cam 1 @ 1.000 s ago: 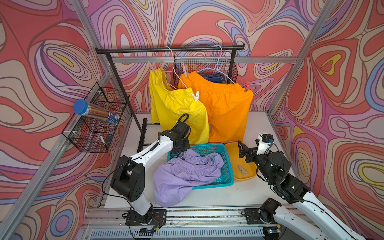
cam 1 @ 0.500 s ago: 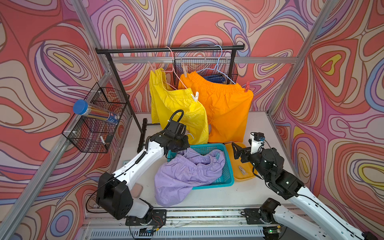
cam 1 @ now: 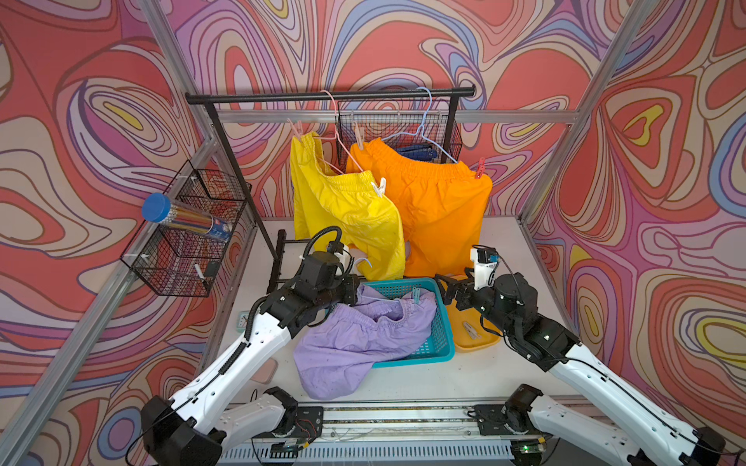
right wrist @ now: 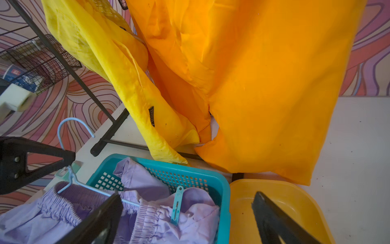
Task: Remove the clothespins securing shorts to the hanger
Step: Pick up the hanger from the basket, then remove the clothespin from the hanger.
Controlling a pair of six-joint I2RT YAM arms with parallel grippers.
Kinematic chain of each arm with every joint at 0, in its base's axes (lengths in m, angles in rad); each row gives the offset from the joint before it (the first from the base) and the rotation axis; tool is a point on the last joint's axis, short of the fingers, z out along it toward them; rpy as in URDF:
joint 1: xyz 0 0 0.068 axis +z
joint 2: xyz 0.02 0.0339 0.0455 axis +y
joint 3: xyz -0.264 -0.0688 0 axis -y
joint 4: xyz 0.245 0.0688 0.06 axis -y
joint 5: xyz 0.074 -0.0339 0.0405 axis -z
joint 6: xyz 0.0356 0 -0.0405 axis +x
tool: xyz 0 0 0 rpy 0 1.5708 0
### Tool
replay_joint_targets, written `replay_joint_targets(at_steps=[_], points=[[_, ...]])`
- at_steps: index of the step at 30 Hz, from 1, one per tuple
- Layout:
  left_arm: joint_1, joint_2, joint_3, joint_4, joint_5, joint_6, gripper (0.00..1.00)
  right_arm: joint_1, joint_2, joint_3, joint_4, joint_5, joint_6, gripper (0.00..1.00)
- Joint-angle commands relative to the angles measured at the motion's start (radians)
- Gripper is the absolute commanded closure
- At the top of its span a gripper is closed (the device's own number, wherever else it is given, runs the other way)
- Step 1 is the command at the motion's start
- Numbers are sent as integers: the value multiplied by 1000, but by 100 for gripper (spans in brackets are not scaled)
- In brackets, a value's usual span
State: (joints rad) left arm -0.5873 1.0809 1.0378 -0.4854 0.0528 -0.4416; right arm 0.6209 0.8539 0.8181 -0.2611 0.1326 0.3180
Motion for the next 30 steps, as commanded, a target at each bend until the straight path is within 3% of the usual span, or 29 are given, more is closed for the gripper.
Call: replay_joint_targets(at_steps=[1,4,9,13,30], points=[[-74,-59,-5,63,-187,135,100,-3,19,42,-22,-60,65,2],[-135,-102,-17,98,-281,192,100,-4,47,72,-44,-80,104,2],[-213,-152,-55,190,-288,323,100,-3,95,129,-106,-79,220,3],[-322,-153,-75,261,-364,469,100,-4,142,178,-164,-76,295,4],[-681,26,-4,371,-747,871,100,-4,357,270,-360,-20,456,11]])
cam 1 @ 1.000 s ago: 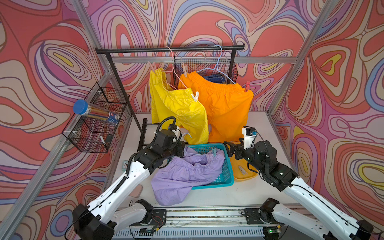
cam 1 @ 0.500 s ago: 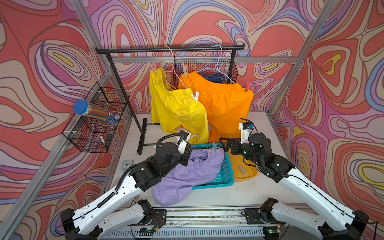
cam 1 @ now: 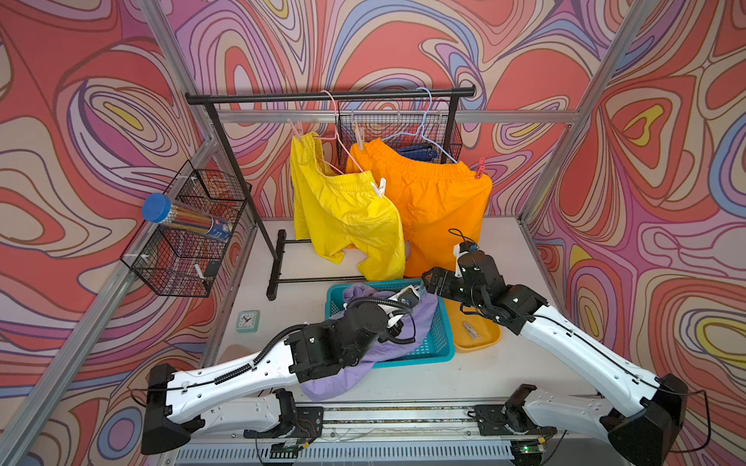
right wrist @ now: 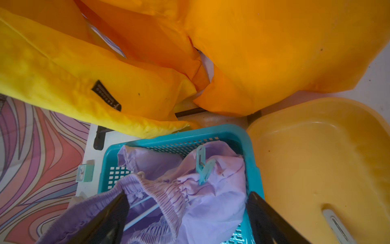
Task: Remove the clothespins securing shorts to the hanger
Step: Remove the clothespin from the hanger.
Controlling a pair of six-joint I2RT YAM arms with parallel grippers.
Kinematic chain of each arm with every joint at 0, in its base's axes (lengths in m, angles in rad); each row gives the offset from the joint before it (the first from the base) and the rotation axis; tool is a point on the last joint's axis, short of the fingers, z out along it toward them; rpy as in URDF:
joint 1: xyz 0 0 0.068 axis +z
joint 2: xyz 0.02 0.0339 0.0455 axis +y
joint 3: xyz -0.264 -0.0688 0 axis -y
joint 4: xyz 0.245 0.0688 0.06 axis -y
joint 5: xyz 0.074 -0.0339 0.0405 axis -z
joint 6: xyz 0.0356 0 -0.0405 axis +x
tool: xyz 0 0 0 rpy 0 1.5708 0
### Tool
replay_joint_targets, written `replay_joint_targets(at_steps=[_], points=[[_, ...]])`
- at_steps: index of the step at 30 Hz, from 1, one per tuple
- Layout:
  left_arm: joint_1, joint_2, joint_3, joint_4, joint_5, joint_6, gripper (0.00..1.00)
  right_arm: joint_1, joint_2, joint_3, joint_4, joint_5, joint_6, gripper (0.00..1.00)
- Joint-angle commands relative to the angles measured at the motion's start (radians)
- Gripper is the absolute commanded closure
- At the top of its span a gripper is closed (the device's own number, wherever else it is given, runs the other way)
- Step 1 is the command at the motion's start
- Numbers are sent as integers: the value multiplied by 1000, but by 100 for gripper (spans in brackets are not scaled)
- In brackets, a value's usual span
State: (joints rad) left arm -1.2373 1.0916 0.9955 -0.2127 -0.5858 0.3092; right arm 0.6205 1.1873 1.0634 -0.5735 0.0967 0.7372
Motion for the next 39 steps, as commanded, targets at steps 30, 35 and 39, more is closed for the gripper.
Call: replay_joint_targets(at_steps=[30,35,39], points=[[-276,218,-37,489,-374,473,100,-64,112,44,-64,108,243,35],[-278,230,-34,492,-375,476,100,-74,123,37,-54,94,263,39],[-280,241,-33,492,-381,479,100,-77,128,37,-45,97,288,42]])
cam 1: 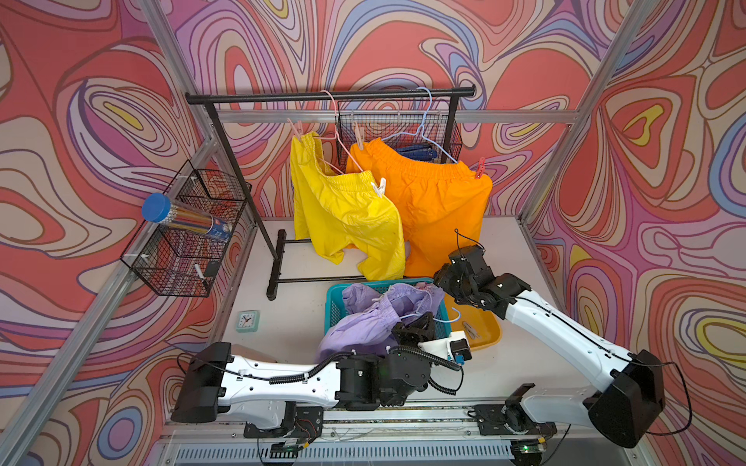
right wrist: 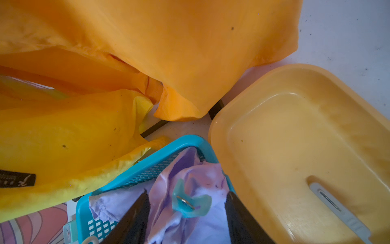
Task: Remove the clothespins securing shorts to the hanger
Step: Remove the clothespin from the hanger.
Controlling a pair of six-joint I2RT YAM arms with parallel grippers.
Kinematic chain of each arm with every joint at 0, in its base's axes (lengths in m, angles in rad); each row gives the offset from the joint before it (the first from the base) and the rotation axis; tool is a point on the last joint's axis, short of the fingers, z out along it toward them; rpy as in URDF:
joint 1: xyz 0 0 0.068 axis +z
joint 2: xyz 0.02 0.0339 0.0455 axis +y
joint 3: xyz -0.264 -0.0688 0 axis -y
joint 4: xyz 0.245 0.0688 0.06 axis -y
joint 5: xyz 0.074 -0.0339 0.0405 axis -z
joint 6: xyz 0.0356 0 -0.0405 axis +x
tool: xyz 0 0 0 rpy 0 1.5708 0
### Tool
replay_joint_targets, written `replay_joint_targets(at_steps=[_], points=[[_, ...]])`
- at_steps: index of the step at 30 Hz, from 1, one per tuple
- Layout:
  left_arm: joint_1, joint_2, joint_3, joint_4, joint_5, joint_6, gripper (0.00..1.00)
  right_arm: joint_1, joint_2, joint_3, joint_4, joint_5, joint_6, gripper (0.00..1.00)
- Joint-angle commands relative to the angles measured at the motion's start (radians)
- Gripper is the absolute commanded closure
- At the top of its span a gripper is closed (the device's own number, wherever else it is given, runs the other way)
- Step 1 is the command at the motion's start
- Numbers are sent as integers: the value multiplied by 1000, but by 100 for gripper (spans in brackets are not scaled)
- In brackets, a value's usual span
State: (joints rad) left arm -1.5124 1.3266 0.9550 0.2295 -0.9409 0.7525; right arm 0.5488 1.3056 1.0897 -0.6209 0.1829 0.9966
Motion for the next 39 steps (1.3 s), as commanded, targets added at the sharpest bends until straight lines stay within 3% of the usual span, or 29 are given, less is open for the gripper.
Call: replay_joint_targets(at_steps=[1,27,39], points=[[-5,6,6,50,-25,36,100,-7,10,9,5,14,32,43],[-15,22,2,73,-25,15,100,-15,44,-36,75,13,71,61],[-16,28,-1,83,-30,21,100,-16,27,-51,70,53,62,83]])
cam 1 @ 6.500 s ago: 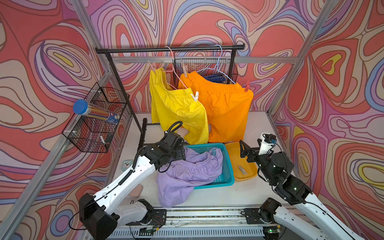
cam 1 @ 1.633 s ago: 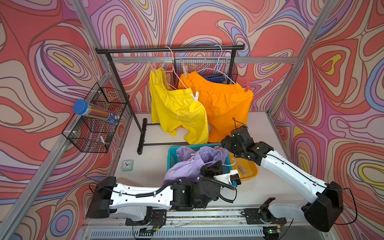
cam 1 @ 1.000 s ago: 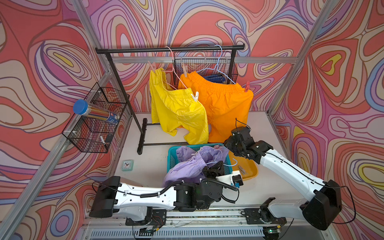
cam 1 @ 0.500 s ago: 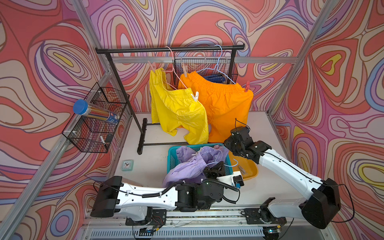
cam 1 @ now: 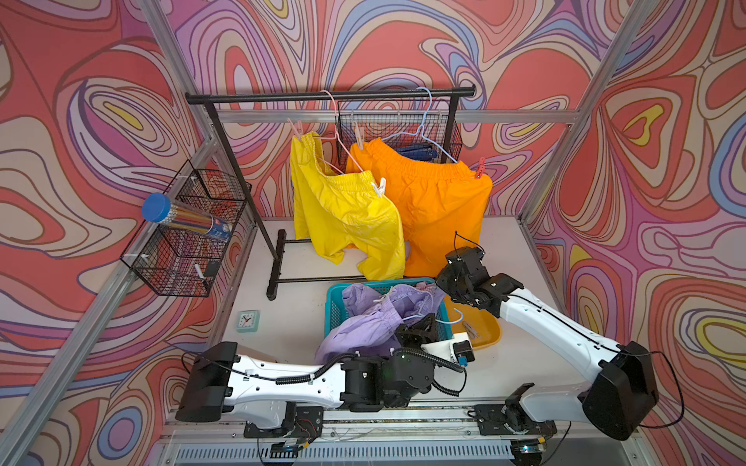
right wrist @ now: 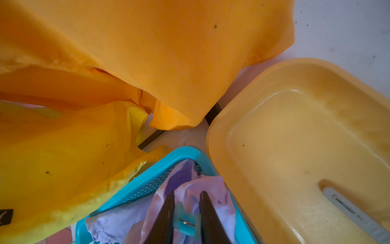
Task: Remove the clothespins securing shorts to the hanger
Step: Remove the clothespin from the hanger.
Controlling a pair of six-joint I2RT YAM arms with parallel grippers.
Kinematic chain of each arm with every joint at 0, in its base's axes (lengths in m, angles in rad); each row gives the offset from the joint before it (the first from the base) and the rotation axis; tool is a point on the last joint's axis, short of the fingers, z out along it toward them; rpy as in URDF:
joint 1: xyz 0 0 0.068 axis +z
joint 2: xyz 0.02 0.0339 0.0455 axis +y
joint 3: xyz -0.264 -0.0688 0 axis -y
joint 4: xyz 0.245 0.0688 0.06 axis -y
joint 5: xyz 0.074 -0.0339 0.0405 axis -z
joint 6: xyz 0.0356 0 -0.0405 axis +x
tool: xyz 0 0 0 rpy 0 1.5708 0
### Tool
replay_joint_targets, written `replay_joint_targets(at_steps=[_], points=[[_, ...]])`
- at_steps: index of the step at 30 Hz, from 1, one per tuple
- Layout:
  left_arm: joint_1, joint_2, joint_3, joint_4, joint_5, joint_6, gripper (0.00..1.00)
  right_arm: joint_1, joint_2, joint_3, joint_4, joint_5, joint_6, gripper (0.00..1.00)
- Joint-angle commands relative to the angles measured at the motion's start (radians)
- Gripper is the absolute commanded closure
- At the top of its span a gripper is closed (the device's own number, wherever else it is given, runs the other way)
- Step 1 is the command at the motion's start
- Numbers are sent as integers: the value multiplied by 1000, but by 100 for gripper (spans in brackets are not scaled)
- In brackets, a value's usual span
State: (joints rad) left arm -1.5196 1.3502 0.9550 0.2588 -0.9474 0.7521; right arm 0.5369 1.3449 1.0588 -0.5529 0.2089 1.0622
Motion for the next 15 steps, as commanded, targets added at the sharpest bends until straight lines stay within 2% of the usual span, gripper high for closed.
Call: replay_joint_targets(at_steps=[1,15], points=[[-8,5,0,54,-24,21,100,-5,-15,-23,4,32,-5,84],[-8,7,-15,85,-34,31,100,-30,-157,-88,-22,198,15,84]])
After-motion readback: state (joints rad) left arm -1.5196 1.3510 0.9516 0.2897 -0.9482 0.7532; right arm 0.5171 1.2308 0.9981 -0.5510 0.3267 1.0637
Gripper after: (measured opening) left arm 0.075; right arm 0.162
